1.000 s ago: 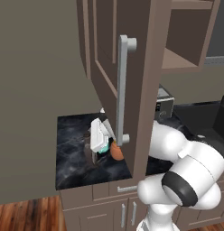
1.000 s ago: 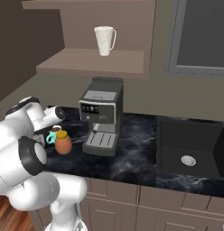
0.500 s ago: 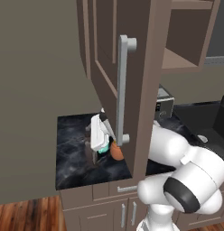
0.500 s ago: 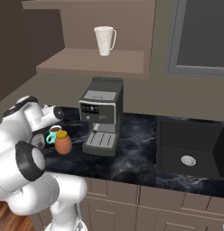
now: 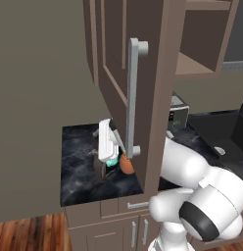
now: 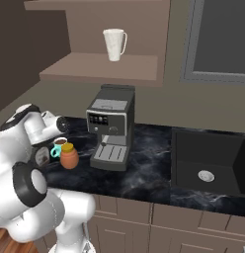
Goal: Pick the syrup bottle and honey bottle from the cabinet and place them next to the mug.
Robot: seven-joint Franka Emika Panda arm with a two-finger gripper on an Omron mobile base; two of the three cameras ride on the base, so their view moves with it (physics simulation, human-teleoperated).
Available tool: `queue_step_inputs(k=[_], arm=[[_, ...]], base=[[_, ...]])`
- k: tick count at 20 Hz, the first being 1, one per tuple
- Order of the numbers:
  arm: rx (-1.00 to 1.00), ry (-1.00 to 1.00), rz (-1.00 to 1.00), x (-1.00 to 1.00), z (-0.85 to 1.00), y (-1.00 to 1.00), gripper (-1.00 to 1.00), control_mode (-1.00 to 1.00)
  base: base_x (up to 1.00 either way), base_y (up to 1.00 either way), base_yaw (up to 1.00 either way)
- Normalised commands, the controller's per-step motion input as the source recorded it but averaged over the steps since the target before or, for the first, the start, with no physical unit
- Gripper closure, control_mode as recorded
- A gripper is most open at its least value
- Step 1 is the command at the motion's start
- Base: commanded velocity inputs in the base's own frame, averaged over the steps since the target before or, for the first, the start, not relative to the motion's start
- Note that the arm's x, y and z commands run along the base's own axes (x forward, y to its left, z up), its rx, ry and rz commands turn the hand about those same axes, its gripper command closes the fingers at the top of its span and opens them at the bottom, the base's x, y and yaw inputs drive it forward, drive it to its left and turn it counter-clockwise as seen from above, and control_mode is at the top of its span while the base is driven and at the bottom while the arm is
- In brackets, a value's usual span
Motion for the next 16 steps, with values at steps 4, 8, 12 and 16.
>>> queue_step_inputs(k=[4,8,12,16], arm=[[0.01,-0.11,0.0,0.0,0.05,0.0,-1.0,-1.0],[0.0,-0.07,0.0,0.0,0.04,0.0,-1.0,-1.0],[0.0,-0.08,0.0,0.0,0.23,0.0,-1.0,-1.0],[0.0,-0.01,0.0,0.0,0.22,0.0,-1.0,-1.0]], base=[[0.0,0.0,0.0],[0.0,0.0,0.0],[0.0,0.0,0.0],[0.0,0.0,0.0]])
